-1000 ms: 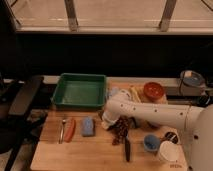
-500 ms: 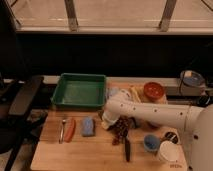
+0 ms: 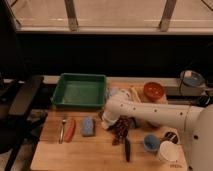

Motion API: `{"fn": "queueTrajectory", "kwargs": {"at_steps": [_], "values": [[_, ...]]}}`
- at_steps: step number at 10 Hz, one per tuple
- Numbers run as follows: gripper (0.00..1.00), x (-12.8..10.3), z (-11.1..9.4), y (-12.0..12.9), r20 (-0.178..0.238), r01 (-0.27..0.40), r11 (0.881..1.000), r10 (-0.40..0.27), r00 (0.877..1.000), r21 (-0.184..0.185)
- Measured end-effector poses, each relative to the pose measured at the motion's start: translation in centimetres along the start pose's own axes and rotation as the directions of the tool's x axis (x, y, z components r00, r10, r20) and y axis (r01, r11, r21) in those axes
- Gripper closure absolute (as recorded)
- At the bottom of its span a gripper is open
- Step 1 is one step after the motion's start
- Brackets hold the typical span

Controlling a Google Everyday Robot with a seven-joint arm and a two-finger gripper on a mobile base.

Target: Wipe table surface with eraser

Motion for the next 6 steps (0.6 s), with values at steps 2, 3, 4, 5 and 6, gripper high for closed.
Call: {"fn": "queueTrajectory", "kwargs": {"at_steps": [2,3,4,5,6], "values": [[1.00,0.0,0.0,0.0,0.000,0.000,1.000,0.000,1.000,0.000],[1.00,0.0,-0.2,0.1,-0.003,0.000,1.000,0.000,1.000,-0.002],[1.00,-0.1,-0.8,0.3,-0.007,0.001,1.000,-0.001,1.000,-0.003],[1.00,-0.2,-1.0,0.2,-0.005,0.001,1.000,-0.001,1.000,-0.002],[1.00,-0.1,-1.0,0.2,-0.003,-0.001,1.000,0.001,1.000,-0.001]]}}
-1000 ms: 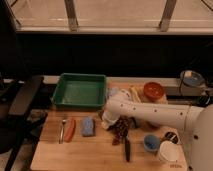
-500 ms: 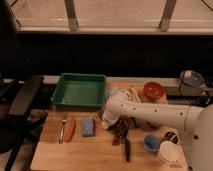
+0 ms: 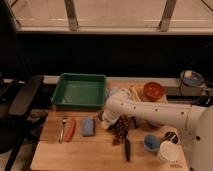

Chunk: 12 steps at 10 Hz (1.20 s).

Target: Wipe table surface with eraser

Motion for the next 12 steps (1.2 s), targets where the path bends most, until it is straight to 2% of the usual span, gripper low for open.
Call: {"fn": "queueTrajectory", "kwargs": {"at_steps": [4,6,9,12], "values": [[1.00,-1.4,0.2,-1.0,-0.009,0.016,1.000,-0.016,1.000,-0.002],[1.00,-1.4,0.2,-0.7,-0.015,0.033,0.999,-0.033,0.999,-0.007],[1.00,0.1,-0.5,3.5,-0.008,0.071,0.997,-0.071,0.997,-0.009],[1.00,2.8,-0.6,6.5,-0.035,0.064,0.998,-0.065,0.997,-0.005]]}}
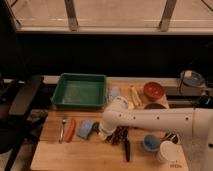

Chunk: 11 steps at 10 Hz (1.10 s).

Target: Wipe table surface with eraser

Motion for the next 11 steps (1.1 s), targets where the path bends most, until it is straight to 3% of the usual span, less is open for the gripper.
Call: {"fn": "queueTrajectory", "kwargs": {"at_steps": [2,3,5,8,11], "values": [[1.00,2.0,-0.6,-0.8,-0.017,-0.042,0.999,0.043,0.999,0.022],[1.00,3.3,-1.0,-2.3,-0.028,-0.079,0.996,0.080,0.996,0.038],[1.00,3.6,-1.7,-5.1,-0.045,-0.105,0.992,0.108,0.993,0.066],[1.00,1.7,-1.5,-6.1,-0.057,-0.067,0.995,0.072,0.996,0.079],[1.00,-2.4,-0.1,-4.3,-0.056,0.010,0.998,-0.007,0.998,0.055]]}}
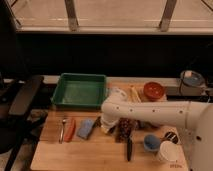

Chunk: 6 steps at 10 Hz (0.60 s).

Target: Wipe table surface with eraser

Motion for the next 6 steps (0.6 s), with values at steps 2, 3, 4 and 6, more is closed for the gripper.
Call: {"fn": "queueTrajectory", "kwargs": {"at_steps": [2,3,4,6], "values": [[1.00,-1.5,1.1,2.0,0.005,0.043,0.999,-0.043,0.999,-0.032],[1.00,-1.4,1.2,2.9,0.004,0.043,0.998,-0.043,0.999,-0.039],[1.00,-0.9,1.2,3.4,0.002,0.036,0.999,-0.036,0.999,-0.039],[1.00,1.7,0.6,3.8,-0.017,-0.002,1.000,0.001,1.000,-0.029]]}}
